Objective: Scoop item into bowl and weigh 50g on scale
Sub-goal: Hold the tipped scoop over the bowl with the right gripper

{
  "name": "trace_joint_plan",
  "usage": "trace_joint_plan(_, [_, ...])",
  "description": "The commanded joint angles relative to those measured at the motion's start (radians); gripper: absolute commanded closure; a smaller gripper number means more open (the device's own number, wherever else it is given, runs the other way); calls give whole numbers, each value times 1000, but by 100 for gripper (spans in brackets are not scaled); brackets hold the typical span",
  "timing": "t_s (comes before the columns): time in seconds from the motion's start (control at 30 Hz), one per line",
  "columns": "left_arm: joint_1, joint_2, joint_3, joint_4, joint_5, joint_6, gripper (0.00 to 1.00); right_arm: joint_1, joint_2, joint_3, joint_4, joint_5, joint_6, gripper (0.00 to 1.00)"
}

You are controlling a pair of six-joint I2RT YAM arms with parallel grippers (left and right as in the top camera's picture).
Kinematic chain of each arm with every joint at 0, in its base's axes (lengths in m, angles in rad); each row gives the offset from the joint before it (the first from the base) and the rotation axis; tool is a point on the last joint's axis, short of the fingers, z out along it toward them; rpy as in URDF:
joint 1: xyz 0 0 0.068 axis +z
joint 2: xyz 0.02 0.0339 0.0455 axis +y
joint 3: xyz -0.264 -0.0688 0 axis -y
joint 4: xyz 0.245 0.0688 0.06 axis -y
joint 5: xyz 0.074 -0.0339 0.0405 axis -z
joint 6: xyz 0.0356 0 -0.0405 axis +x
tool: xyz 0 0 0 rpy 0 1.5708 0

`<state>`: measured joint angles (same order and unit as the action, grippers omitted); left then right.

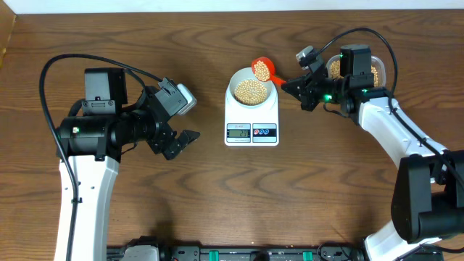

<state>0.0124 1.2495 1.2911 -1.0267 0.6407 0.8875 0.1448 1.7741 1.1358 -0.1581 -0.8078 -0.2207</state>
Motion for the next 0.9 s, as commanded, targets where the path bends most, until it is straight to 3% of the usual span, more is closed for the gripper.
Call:
trace_joint_plan(0.0, [4,7,14,-5,-5,-6,4,8,10,-3,10,-40,-35,99])
trace_joint_plan(0.87, [4,8,14,-5,-5,-6,4,37,8,-5,1,16,-64,99])
